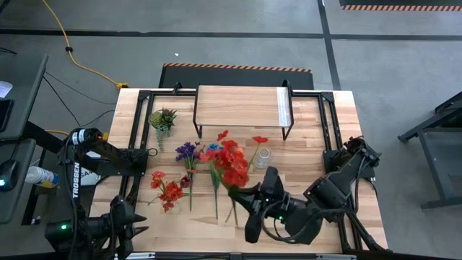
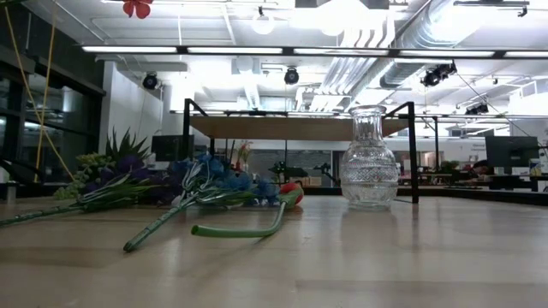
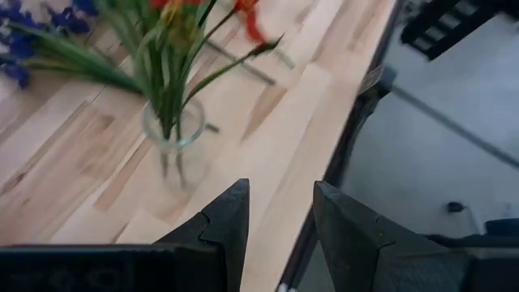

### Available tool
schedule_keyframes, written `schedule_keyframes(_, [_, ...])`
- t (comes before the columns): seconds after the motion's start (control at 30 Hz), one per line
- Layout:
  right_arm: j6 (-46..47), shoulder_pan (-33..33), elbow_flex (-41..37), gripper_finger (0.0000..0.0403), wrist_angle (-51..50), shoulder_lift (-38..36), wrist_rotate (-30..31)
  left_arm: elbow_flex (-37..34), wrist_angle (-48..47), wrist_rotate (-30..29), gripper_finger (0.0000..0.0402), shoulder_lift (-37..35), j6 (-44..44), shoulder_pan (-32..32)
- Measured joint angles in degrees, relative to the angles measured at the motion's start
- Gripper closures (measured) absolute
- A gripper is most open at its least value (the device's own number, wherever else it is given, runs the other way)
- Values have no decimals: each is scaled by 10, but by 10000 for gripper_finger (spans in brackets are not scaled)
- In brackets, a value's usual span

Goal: Pick and place flowers into a vace then onto a shelf
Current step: Put the orange flowers into the bottom transparent vase

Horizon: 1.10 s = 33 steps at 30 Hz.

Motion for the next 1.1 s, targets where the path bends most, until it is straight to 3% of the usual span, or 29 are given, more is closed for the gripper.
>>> schedule_keyframes(0.27, [-190,-36,0,403,228,43,-104,99,16,-129,229,0,134,0])
schedule_keyframes(0.6, [-267,-81,0,403,377,82,-245,219,125,-273,229,0,442,0])
schedule_keyframes(0.8, [-276,-97,0,403,443,107,-311,247,172,-299,229,0,561,0])
schedule_keyframes(1.1, [-276,-108,0,403,499,137,-345,247,177,-264,229,0,566,33])
